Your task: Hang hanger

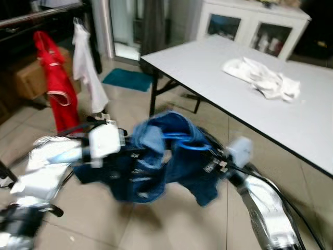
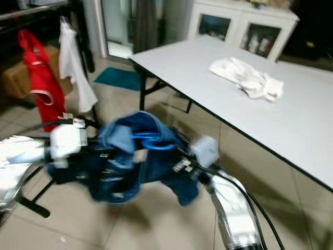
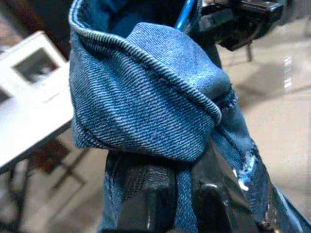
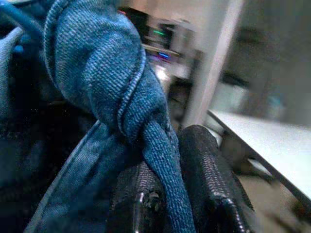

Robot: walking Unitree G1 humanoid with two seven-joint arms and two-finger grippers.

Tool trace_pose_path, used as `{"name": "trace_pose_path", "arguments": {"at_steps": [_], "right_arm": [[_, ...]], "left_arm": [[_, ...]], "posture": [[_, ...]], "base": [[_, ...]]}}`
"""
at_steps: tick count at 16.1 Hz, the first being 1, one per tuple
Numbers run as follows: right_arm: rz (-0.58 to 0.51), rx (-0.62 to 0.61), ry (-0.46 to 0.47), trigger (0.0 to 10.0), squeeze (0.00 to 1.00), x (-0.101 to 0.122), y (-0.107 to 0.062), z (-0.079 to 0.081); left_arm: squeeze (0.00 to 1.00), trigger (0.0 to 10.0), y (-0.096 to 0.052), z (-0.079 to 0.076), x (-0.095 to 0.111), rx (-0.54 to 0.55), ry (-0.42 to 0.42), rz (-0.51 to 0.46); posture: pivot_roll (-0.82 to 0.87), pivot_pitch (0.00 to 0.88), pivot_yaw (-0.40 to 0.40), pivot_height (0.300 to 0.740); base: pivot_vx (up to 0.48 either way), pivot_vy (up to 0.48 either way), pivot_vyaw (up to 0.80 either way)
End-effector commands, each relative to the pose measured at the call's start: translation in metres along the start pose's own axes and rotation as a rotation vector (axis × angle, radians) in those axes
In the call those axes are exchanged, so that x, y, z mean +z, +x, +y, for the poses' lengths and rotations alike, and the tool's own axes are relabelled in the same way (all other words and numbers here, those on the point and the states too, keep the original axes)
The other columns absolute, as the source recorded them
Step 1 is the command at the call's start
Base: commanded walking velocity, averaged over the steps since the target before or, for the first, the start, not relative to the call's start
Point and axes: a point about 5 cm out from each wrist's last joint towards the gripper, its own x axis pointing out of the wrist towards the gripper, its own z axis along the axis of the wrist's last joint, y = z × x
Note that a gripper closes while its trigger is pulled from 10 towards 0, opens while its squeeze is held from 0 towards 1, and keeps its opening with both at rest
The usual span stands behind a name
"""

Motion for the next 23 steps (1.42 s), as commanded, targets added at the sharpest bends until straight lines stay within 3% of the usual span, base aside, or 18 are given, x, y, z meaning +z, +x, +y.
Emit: {"name": "trace_pose_path", "arguments": {"at_steps": [1, 2, 4, 5, 8, 9, 10, 11, 13, 14, 15, 16, 17, 18, 19, 23], "right_arm": [[-0.019, -0.150, -0.002, 10.0, 0.00, 0.008, -0.008, -0.019], [-0.006, -0.254, -0.002, 10.0, 0.00, 0.008, -0.019, -0.025], [-0.010, -0.320, 0.016, 10.0, 0.00, 0.012, -0.030, -0.028], [-0.048, -0.308, 0.045, 10.0, 1.00, 0.020, -0.033, -0.027], [-0.056, -0.271, 0.048, 10.0, 1.00, 0.033, -0.035, -0.024], [-0.073, -0.300, 0.051, 10.0, 0.75, 0.039, -0.036, -0.030], [-0.126, -0.373, 0.081, 10.0, 0.00, 0.048, -0.038, -0.041], [-0.138, -0.391, 0.091, 10.0, 0.00, 0.050, -0.039, -0.044], [-0.169, -0.393, 0.231, 10.0, 0.00, 0.053, -0.044, -0.052], [-0.151, -0.326, 0.250, 10.0, 0.35, 0.052, -0.045, -0.047], [-0.107, -0.228, 0.271, 10.0, 1.00, 0.047, -0.047, -0.037], [-0.078, -0.179, 0.278, 10.0, 1.00, 0.045, -0.048, -0.032], [-0.023, -0.050, 0.274, 10.0, 1.00, 0.044, -0.049, -0.019], [0.039, 0.059, 0.262, 10.0, 0.00, 0.042, -0.050, -0.009], [0.086, 0.175, 0.250, 10.0, 0.00, 0.043, -0.052, 0.000], [0.115, 0.303, 0.170, 10.0, 0.00, 0.057, -0.057, 0.000]], "left_arm": [[0.00, 0.0, 0.002, 0.007, 0.005, 0.003, 0.032, -0.031], [0.00, 0.0, 0.010, 0.005, -0.001, 0.042, -0.042, -0.072], [0.00, 0.0, 0.017, -0.007, -0.014, 0.058, -0.109, -0.078], [0.00, 0.0, 0.020, -0.015, -0.020, 0.073, -0.157, -0.093], [0.00, 0.0, 0.026, -0.026, -0.028, 0.092, -0.194, -0.103], [0.00, 0.0, 0.029, -0.030, -0.030, 0.104, -0.203, -0.102], [0.00, 0.0, 0.031, -0.034, -0.032, 0.113, -0.208, -0.097], [0.00, 0.0, 0.032, -0.035, -0.033, 0.115, -0.209, -0.096], [0.00, 0.0, 0.036, -0.039, -0.035, 0.170, -0.234, -0.100], [0.00, 0.0, 0.037, -0.040, -0.035, 0.182, -0.237, -0.103], [0.00, 0.0, 0.036, -0.039, -0.035, 0.186, -0.235, -0.104], [0.00, 0.0, 0.036, -0.039, -0.035, 0.188, -0.233, -0.104], [0.00, 0.0, 0.034, -0.038, -0.035, 0.192, -0.225, -0.100], [0.00, 0.0, 0.033, -0.036, -0.035, 0.196, -0.219, -0.097], [0.00, 0.0, 0.033, -0.035, -0.034, 0.195, -0.214, -0.094], [0.00, 0.0, 0.034, -0.034, -0.034, 0.188, -0.208, -0.089]], "posture": [[-0.05, 0.068, 0.014, 0.740], [-0.09, 0.066, 0.030, 0.740], [-0.11, 0.063, 0.037, 0.740], [-0.12, 0.058, 0.035, 0.740], [-0.11, 0.047, 0.018, 0.740], [-0.10, 0.043, 0.009, 0.740], [-0.10, 0.040, 0.004, 0.740], [-0.10, 0.039, 0.003, 0.740], [-0.09, 0.029, -0.008, 0.740], [-0.08, 0.028, -0.010, 0.740], [-0.08, 0.027, -0.011, 0.740], [-0.08, 0.027, -0.012, 0.740], [-0.08, 0.025, -0.011, 0.740], [-0.07, 0.023, -0.009, 0.740], [-0.07, 0.023, -0.006, 0.740], [-0.08, 0.024, -0.003, 0.740]], "base": [[0.000, 0.000, 0.00], [0.000, 0.000, 0.00], [0.000, 0.000, 0.00], [0.000, 0.000, 0.00], [0.000, 0.000, 0.00], [0.000, 0.000, 0.00], [0.000, 0.000, 0.00], [0.000, 0.000, 0.00], [0.000, 0.000, 0.00], [0.000, 0.000, 0.00], [0.000, 0.000, 0.00], [0.000, 0.000, 0.00], [0.000, 0.000, 0.00], [0.000, 0.000, 0.00], [0.000, 0.000, 0.00], [0.000, 0.000, 0.00]]}}
